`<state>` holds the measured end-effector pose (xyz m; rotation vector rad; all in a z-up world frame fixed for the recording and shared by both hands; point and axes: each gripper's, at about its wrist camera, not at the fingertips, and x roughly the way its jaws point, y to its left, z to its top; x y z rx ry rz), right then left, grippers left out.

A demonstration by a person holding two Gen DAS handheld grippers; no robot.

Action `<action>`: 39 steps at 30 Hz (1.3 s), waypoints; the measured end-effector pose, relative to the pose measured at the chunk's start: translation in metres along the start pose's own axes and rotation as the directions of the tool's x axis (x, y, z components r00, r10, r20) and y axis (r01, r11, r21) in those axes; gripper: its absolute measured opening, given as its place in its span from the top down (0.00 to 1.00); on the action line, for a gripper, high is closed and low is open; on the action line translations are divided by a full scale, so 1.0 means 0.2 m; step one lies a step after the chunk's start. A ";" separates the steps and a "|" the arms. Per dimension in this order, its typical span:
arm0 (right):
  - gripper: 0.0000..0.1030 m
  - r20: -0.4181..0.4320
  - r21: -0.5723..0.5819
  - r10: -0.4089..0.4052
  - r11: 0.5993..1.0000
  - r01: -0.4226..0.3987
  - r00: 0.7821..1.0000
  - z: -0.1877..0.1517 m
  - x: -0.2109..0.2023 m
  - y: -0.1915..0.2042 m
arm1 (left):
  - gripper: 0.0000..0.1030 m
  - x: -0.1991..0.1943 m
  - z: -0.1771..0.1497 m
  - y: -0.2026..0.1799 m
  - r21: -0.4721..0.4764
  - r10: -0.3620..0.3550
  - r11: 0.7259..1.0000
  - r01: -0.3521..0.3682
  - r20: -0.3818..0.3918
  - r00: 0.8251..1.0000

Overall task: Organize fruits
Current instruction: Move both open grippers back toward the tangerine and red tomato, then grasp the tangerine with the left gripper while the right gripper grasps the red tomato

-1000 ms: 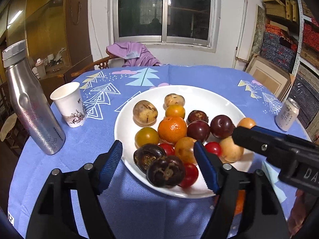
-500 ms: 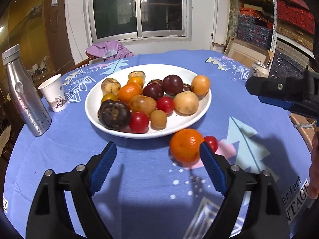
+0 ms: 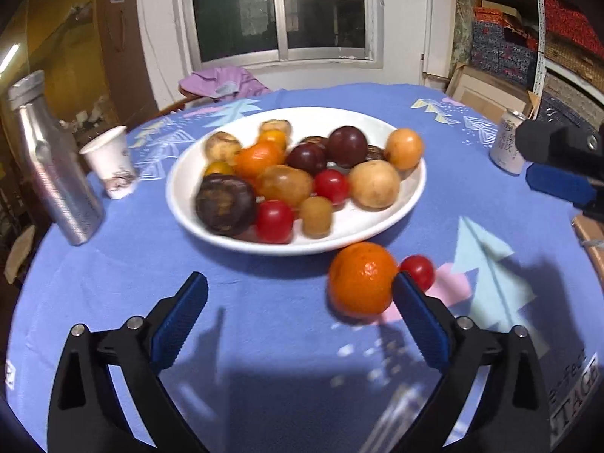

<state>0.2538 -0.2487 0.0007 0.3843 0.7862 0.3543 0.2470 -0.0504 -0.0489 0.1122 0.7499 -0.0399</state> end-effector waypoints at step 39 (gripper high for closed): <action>0.53 -0.207 -0.146 -0.054 0.989 0.024 0.977 -0.19 0.31 0.13 | 0.58 0.11 -0.03 0.09 -0.027 -0.171 0.985 0.169 -0.116 0.978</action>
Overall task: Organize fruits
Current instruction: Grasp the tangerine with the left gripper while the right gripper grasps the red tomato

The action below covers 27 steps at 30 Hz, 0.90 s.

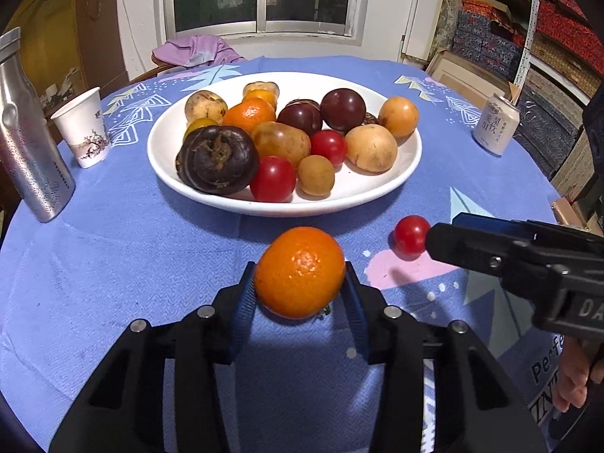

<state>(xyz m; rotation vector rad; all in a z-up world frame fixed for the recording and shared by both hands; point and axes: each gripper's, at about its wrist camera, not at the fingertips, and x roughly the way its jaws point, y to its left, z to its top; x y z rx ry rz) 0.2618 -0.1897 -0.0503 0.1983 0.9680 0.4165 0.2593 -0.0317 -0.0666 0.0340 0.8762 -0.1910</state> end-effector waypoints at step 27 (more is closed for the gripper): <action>0.74 -0.015 -0.097 -0.094 0.991 0.092 0.995 -0.01 0.13 0.07 | 0.58 -0.05 -0.02 0.03 -0.005 0.065 0.998 -0.065 0.031 0.997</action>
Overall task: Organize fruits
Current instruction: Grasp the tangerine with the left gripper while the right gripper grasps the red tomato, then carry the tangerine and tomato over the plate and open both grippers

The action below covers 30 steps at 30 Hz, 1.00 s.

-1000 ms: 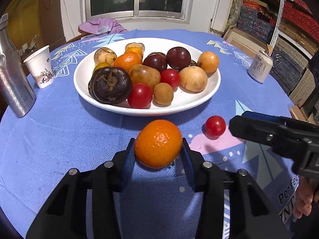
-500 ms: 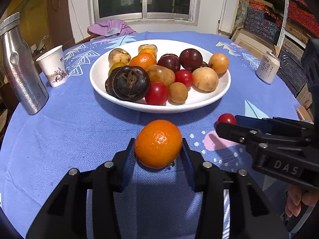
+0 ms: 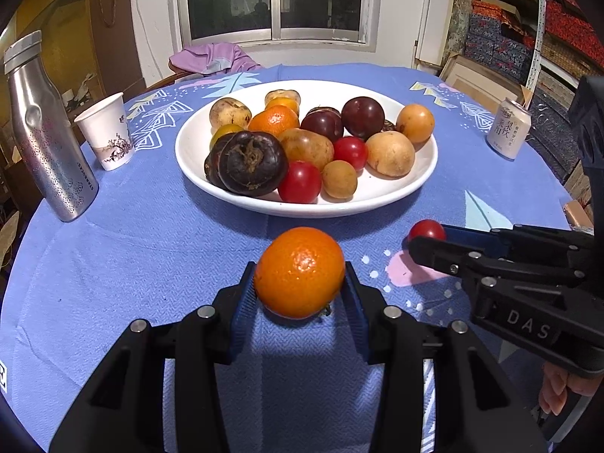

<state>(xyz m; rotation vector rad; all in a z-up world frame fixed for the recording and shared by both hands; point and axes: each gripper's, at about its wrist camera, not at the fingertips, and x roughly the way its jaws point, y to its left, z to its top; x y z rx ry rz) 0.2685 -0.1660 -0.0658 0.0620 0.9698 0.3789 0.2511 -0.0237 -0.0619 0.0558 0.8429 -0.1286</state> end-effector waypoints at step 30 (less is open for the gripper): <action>0.74 0.279 0.089 0.069 0.991 -0.097 0.958 0.56 -0.37 -0.10 | 0.58 -0.08 0.66 0.19 -0.097 0.000 0.995 0.015 0.153 0.988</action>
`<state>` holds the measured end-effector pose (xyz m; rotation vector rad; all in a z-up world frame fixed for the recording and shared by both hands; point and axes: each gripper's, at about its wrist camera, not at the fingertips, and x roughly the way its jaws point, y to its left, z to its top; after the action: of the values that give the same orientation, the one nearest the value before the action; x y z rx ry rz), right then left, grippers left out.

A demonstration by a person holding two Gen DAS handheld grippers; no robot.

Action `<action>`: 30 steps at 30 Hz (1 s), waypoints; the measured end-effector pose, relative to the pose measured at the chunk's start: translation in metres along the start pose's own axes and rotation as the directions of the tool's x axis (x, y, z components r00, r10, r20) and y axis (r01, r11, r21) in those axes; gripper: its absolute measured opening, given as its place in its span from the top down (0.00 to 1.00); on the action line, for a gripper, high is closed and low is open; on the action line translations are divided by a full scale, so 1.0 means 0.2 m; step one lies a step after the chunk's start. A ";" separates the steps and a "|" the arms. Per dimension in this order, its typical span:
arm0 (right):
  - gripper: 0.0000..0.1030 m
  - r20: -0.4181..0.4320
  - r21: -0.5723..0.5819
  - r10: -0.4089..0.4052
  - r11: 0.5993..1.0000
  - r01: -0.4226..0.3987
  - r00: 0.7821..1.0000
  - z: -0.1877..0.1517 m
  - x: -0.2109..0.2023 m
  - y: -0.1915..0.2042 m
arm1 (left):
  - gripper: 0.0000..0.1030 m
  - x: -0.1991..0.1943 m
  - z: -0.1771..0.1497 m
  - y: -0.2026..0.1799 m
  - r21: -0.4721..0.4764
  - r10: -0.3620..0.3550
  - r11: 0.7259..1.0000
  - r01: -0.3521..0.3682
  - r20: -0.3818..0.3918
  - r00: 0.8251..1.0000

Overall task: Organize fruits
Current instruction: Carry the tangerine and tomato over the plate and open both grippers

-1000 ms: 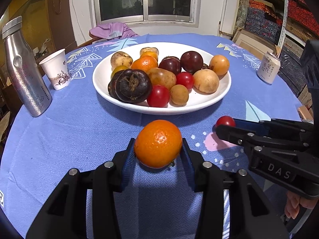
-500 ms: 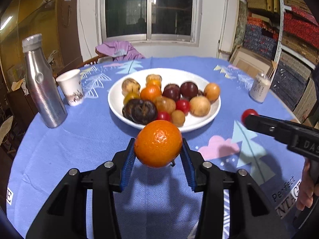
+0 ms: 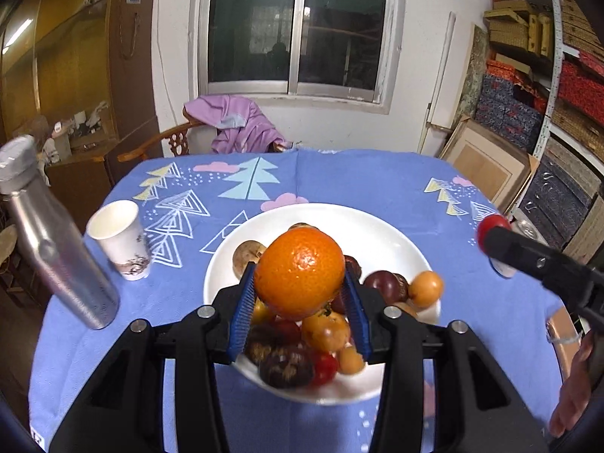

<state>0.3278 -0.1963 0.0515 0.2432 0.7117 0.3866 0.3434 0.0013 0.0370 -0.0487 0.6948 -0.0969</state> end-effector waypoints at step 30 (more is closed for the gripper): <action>0.73 -0.048 0.009 -0.046 0.999 0.046 0.998 0.06 0.37 -0.07 | 0.33 0.29 0.05 0.06 0.000 0.029 1.000 -0.029 -0.012 1.000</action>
<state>0.3912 -0.1789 0.0121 0.2273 0.7648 0.3462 0.3953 0.0068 0.0076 -0.0379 0.7070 -0.0697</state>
